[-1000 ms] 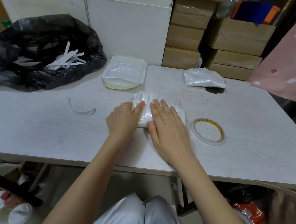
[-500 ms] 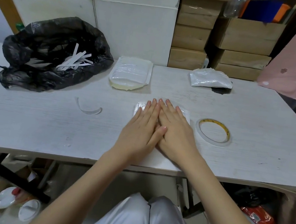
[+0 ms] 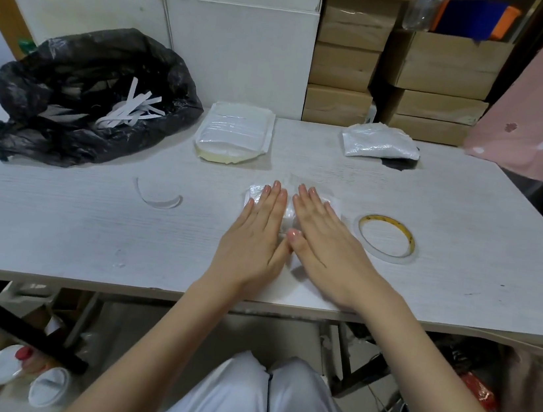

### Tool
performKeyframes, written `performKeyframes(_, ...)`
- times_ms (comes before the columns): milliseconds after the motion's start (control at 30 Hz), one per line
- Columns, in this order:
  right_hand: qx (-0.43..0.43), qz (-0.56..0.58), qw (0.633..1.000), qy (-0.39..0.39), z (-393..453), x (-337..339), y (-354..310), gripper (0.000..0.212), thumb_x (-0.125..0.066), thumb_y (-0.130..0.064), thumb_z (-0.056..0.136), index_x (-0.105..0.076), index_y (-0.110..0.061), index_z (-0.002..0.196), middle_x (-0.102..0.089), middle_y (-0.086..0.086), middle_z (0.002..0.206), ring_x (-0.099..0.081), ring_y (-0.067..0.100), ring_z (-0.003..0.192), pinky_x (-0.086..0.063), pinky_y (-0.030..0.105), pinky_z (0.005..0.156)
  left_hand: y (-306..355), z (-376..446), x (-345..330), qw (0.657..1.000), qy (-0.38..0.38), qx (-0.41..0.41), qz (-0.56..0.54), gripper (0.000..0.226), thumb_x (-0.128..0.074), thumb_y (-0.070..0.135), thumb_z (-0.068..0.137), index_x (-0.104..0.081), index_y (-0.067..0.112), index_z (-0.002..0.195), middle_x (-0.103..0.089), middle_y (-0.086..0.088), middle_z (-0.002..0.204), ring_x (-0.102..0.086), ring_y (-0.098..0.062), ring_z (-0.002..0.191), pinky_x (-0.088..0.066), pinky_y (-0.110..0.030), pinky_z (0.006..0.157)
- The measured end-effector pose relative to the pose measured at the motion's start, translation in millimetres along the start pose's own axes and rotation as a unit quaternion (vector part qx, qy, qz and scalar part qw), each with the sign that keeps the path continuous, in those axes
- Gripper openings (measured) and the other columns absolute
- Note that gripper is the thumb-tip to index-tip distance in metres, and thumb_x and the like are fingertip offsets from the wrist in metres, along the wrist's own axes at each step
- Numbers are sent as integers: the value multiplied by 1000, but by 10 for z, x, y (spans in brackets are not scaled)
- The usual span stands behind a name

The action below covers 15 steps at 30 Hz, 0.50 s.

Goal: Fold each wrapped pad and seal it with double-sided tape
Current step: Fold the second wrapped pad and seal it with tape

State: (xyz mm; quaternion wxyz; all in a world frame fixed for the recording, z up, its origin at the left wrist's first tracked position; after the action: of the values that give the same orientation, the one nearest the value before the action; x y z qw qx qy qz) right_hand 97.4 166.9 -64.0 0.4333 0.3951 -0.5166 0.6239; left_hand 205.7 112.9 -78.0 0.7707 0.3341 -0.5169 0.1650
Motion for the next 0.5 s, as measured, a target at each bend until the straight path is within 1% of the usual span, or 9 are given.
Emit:
performKeyframes(33, -4, 15, 1000, 4, -6, -15, -5, 77, 3, -60, 83, 5, -20, 148, 19, -14, 150, 21, -6, 136, 15, 13, 112, 4, -4, 5, 1000, 2, -1, 0, 82, 9, 52, 77, 3, 11, 149, 8, -3, 158, 11, -8, 144, 11, -21, 116)
performKeyframes(100, -18, 48, 999, 6, -10, -18, -23, 68, -7, -57, 92, 4, -21, 148, 20, -18, 146, 23, -10, 133, 17, 8, 108, 5, -5, 3, 1000, 3, -3, -2, 82, 9, 52, 78, 3, 12, 149, 8, -2, 158, 13, -5, 142, 11, -20, 115)
performKeyframes(133, -26, 66, 997, 3, -12, -26, -27, 62, -13, -51, 96, 3, -21, 148, 19, -19, 146, 23, -11, 132, 17, 6, 107, 5, -7, 0, 1000, 2, -2, -4, 81, 9, 52, 78, 4, 12, 149, 9, -2, 158, 15, -3, 140, 11, -20, 115)
performKeyframes(200, -34, 94, 995, -4, -26, -32, -43, 56, -18, -40, 99, 3, -22, 148, 19, -20, 146, 22, -12, 132, 15, 6, 108, 7, -7, -5, 1000, 1, 0, -4, 81, 8, 53, 79, 5, 12, 149, 10, -1, 158, 17, -1, 138, 11, -20, 115)
performKeyframes(333, -32, 92, 995, 0, -29, -36, -54, 55, -20, -36, 100, 4, -22, 147, 19, -18, 147, 22, -10, 133, 14, 9, 109, 15, -4, -12, 1000, 0, -3, 3, 80, 8, 53, 79, 7, 13, 148, 12, 1, 157, 19, -1, 137, 11, -20, 115)
performKeyframes(500, -26, 80, 996, -1, -31, -13, -54, 53, -20, -33, 101, 4, -21, 148, 20, -20, 144, 22, -10, 132, 16, 6, 106, 10, -1, -21, 1000, -3, -1, 11, 79, 7, 54, 80, 8, 14, 148, 22, 9, 146, 20, 0, 137, 12, -19, 114)
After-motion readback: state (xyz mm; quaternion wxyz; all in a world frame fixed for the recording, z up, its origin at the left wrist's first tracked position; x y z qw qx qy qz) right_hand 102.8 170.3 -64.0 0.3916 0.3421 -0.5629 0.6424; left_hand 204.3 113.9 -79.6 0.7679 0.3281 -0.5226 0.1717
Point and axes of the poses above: each hand's wrist, its own z-axis towards the middle knuckle, its own x-axis out of the back of the hand, y = z × x, the point moved 4 cm from there along z, towards the middle knuckle
